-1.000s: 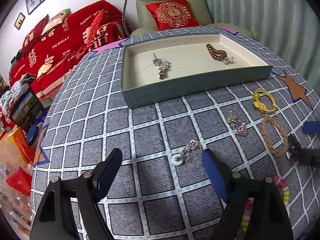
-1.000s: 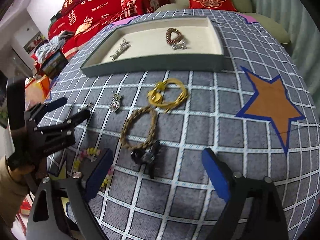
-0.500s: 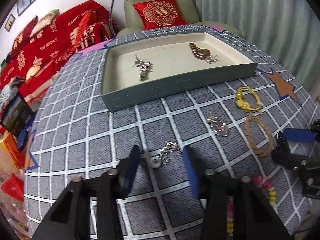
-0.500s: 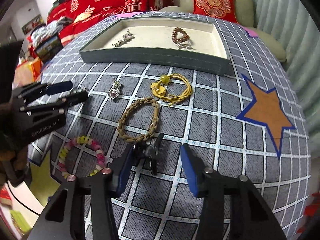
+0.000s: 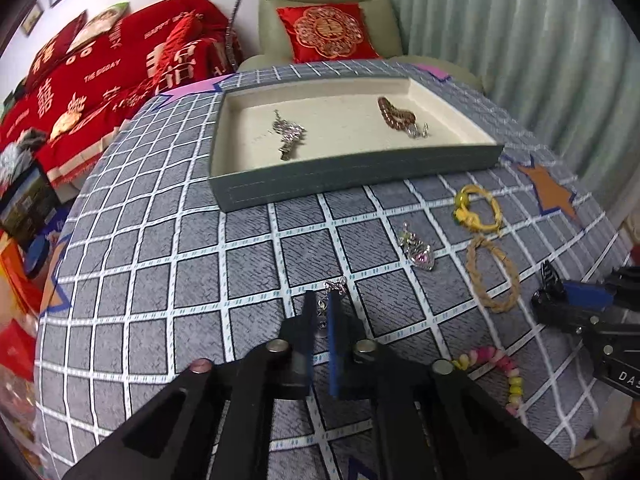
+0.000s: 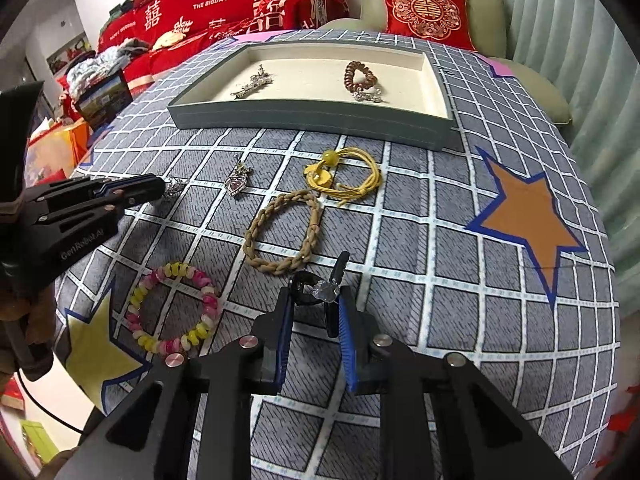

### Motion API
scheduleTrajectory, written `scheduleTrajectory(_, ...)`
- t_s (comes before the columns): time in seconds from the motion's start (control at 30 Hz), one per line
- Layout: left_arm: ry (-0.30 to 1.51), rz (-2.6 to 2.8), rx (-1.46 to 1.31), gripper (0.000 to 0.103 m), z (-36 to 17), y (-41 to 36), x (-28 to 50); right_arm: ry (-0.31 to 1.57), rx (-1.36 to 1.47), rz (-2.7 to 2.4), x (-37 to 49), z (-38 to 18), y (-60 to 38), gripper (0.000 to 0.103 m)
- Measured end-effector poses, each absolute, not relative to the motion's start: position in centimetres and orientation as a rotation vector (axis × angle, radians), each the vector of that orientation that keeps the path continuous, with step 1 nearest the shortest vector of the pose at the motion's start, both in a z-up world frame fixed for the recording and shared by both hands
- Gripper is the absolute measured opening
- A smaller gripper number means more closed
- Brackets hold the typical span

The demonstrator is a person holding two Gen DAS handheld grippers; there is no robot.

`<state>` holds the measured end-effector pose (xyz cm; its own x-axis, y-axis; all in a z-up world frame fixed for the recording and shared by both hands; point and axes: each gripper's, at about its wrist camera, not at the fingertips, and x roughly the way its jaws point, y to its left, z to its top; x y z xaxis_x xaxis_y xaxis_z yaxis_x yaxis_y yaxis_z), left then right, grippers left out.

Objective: Organize jewelry
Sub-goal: 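Grasp a silver pendant with the left tool while the right tool grasps the black hair clip, then carry the silver pendant and black hair clip in both tools over the tray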

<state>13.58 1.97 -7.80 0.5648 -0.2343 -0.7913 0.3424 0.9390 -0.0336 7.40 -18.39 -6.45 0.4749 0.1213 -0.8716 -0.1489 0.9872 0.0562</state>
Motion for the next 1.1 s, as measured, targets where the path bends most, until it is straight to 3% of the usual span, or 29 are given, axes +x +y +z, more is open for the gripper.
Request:
scheduleTrajectory(0.53, 0.877, -0.262, 0.078, 0.015, -6.2, 3.4, 12.2, 1.048, 0.076, 0.180, 6.6, -5.3, -20.0, 0.023)
scheduleTrajectory(0.57, 0.876, -0.256, 0.086, 0.035, -6.2, 3.5, 12.2, 1.047, 0.084, 0.182, 6.6, -5.3, -20.1, 0.023)
scheduleTrajectory(0.6, 0.881, -0.249, 0.099, 0.102, -6.3, 3.5, 12.2, 1.046, 0.088, 0.183, 6.6, -5.2, -20.1, 0.023)
scheduleTrajectory(0.93, 0.899, -0.219, 0.191, 0.101, -8.6, 1.9, 14.4, 1.041, 0.133, 0.185, 6.4, -4.9, -20.7, 0.023)
scheduleTrajectory(1.0, 0.936, -0.241, 0.214, 0.080, -9.4, 1.5, 14.8, 1.040, 0.140, 0.184, 6.4, -4.9, -20.8, 0.023)
scheduleTrajectory(1.1, 0.953, -0.275, 0.195, 0.067, -9.5, 1.6, 14.9, 1.037, 0.151, 0.182, 6.4, -4.8, -21.1, 0.023)
